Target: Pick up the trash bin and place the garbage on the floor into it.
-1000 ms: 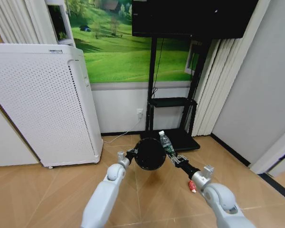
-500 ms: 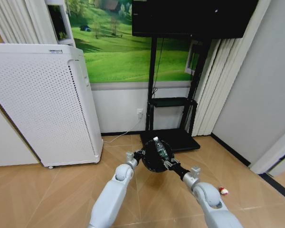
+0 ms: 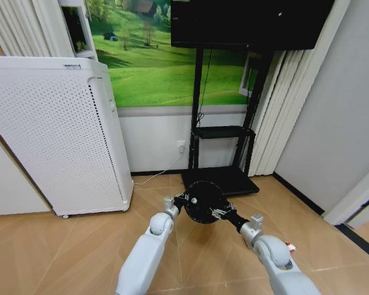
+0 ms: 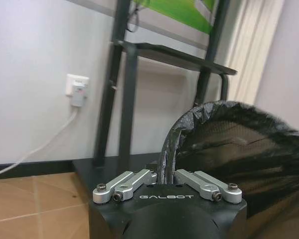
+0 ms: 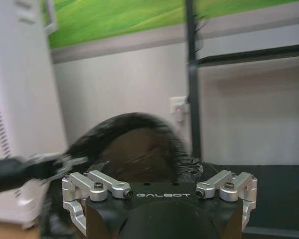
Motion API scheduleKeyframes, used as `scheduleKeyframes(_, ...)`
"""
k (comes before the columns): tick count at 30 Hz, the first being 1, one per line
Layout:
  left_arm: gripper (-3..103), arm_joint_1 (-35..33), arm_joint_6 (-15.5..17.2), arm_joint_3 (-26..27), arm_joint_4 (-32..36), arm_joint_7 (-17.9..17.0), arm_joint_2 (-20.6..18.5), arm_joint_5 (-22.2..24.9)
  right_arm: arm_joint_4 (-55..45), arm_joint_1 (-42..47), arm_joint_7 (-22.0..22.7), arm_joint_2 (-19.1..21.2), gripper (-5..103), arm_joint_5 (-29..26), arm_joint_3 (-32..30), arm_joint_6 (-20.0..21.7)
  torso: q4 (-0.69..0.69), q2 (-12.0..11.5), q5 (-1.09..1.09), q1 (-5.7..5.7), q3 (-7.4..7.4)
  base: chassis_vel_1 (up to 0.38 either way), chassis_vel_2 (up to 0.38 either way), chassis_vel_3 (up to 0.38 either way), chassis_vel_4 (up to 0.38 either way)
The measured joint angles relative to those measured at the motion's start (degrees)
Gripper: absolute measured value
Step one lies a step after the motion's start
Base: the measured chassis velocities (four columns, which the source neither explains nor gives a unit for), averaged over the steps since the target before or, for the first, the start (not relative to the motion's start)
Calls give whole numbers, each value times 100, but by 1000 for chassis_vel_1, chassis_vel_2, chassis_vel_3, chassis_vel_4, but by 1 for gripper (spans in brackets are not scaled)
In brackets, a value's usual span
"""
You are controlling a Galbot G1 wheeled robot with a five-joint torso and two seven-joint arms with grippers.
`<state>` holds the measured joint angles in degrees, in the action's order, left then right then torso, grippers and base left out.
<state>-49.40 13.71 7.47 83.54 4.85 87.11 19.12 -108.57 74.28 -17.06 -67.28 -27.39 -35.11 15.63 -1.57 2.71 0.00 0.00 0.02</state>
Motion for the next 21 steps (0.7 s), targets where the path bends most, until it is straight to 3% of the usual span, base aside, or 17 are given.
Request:
scheduleKeyframes(3,3,-302,62,560,352,-16,-222,-39,-97,23,810,-33,100,-197,-269,37,0,0,-2,0,0,0,0,0,0)
scheduleKeyframes(4,3,-302,62,560,352,-16,-222,-39,-97,23,810,-33,100,-197,-269,37,0,0,-2,0,0,0,0,0,0)
scheduleKeyframes(7,3,-636,138,1347,806,9,-722,-107,110,40,1868,-118,100,-148,-349,-46,4,0,-1,0,0,0,0,0,0)
scheduleKeyframes(10,3,-802,210,1573,1074,17,-953,-6,222,46,2077,-183,100,-64,-357,-81,4,0,-2,0,0,0,0,0,0)
scheduleKeyframes(11,3,-1042,266,1841,1455,31,-1260,100,334,80,2174,-232,100,-1,-361,-122,4,0,-1,0,0,0,0,0,0)
scheduleKeyframes(13,3,-1238,294,2023,1732,42,-1434,142,427,99,2218,-263,100,58,-358,-151,3,1,0,0,-1,0,0,0,0)
scheduleKeyframes(21,3,-2101,345,2604,2609,149,-1618,195,770,163,2078,-307,100,438,-331,-369,1,0,-1,0,-1,0,0,0,0)
